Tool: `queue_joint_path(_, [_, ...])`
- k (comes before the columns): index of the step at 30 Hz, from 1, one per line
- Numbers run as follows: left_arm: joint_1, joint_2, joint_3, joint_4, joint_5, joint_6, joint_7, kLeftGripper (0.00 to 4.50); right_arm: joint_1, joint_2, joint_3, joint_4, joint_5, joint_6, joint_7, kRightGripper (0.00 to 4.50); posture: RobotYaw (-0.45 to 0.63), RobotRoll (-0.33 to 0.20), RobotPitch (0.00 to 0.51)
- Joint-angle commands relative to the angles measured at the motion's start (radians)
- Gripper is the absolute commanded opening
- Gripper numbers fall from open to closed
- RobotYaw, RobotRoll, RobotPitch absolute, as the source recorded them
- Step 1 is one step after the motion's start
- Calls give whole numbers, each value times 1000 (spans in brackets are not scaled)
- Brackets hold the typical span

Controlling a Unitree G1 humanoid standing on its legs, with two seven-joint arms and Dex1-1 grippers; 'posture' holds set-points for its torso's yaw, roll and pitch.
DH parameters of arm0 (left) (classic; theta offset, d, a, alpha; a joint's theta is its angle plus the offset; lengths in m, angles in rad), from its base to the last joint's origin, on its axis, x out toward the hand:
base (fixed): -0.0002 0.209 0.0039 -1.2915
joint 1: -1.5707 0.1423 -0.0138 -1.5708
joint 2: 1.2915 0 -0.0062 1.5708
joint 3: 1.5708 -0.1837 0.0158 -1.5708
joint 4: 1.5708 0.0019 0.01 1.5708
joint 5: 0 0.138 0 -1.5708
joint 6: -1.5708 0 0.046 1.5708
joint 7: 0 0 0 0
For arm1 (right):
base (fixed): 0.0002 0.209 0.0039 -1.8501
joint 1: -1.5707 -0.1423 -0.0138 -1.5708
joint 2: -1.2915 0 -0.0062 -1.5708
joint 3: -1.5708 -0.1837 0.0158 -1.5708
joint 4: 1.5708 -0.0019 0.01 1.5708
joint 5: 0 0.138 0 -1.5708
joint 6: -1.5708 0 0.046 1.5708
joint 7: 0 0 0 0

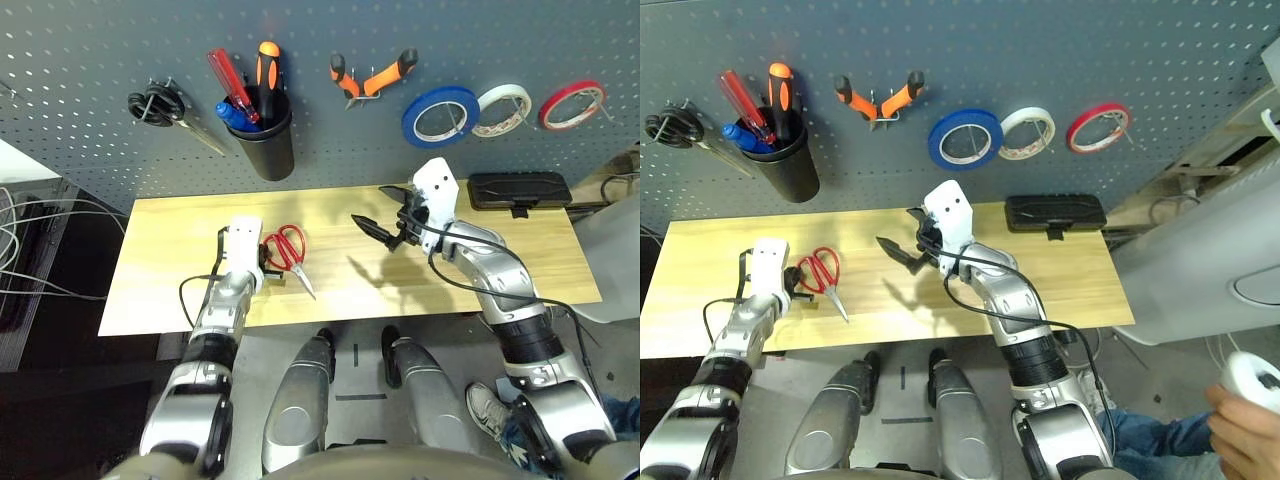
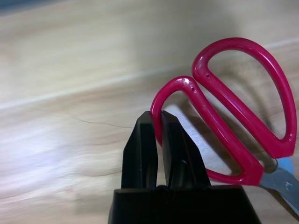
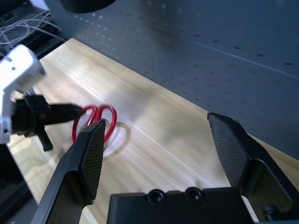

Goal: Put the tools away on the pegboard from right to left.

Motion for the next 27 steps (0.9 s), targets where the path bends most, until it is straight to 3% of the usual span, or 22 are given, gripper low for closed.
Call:
queue_joint_path(1, [76,17,11,-155,10,-5,10,23,6,1,28,14,13,-8,42,4500,122,0,274])
queue_joint_path(9, [178,50,74,-387,8,-102,21,23,-10,-5,59,-8,25,-10,124,4500,127,0,273])
queue_joint_path(17, [221,76,127,-411,18,-265,41,23,-61,33,62,-30,42,-7,130,4500,133,0,274])
queue_joint_path(27, [195,109,184,-432,43,-465,90,23,-128,77,40,-62,78,-29,125,4500,132,0,275])
